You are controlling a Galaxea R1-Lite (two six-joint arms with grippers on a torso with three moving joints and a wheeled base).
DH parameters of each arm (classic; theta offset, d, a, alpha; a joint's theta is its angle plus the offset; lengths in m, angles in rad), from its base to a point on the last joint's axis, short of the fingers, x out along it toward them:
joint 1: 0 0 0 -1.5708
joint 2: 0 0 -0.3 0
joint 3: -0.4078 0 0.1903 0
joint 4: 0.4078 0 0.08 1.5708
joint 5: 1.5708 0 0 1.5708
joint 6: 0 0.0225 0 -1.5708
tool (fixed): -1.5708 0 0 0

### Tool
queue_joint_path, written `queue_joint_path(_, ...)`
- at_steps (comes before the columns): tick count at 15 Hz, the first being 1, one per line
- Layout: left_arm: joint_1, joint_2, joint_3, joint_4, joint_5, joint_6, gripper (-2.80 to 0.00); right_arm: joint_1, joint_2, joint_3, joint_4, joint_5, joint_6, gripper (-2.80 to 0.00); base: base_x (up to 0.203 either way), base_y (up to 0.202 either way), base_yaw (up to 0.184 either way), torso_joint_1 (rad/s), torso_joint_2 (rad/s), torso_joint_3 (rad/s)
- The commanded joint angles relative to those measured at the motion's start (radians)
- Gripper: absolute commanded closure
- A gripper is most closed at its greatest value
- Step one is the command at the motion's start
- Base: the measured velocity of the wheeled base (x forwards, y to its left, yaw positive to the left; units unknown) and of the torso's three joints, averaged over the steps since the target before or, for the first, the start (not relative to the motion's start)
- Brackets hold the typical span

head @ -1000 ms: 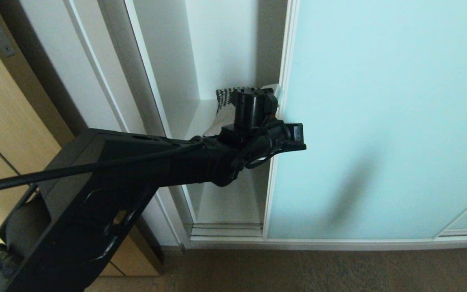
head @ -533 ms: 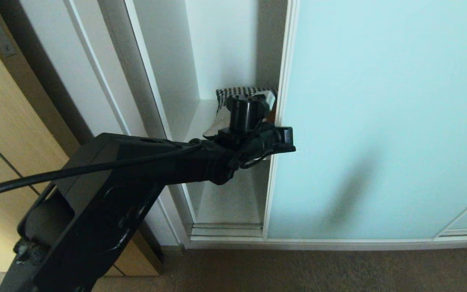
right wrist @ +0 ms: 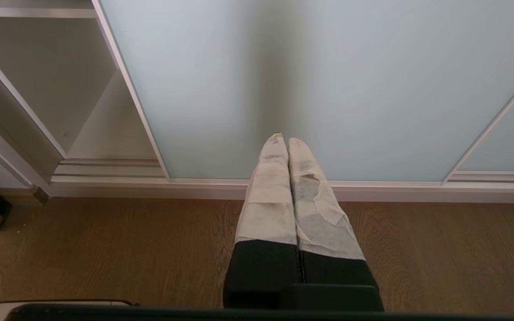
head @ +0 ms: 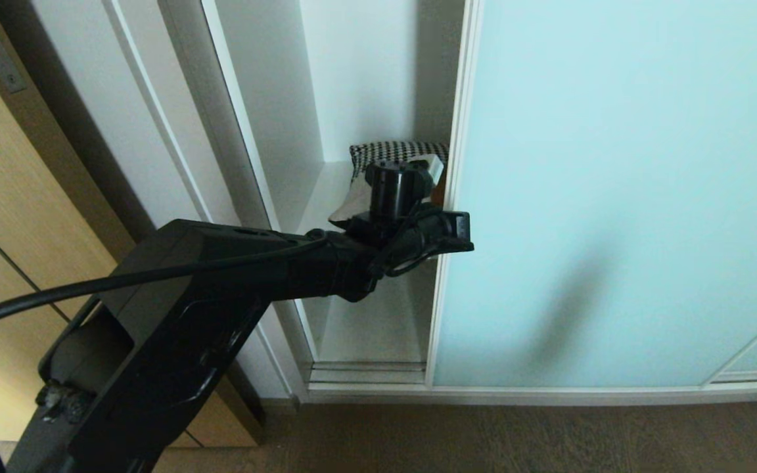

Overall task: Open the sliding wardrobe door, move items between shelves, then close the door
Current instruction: Close the door

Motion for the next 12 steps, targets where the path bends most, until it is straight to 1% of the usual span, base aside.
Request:
queue_joint_path(1, 0.021, -0.004, 0.000, -0.005, 0.007, -0.002, 0.00, 0.001, -0.002, 0.000, 0.000, -0.001, 0.000, 0.00, 0.000, 0.000, 0.000, 0.000, 0.00, 0.000)
queue_joint_path(6, 0.052, -0.043, 0.012, -0.008, 0.011, 0.014, 0.00, 0.001, -0.002, 0.001, 0.000, 0.000, 0.000, 0.00, 0.000, 0.000, 0.000, 0.000, 0.00, 0.000)
queue_joint_path(12, 0.058, -0.147, 0.134, -0.023, 0.017, 0.015, 0.00, -0.001, -0.002, 0.000, 0.000, -0.001, 0.000, 0.00, 0.000, 0.000, 0.000, 0.000, 0.00, 0.000)
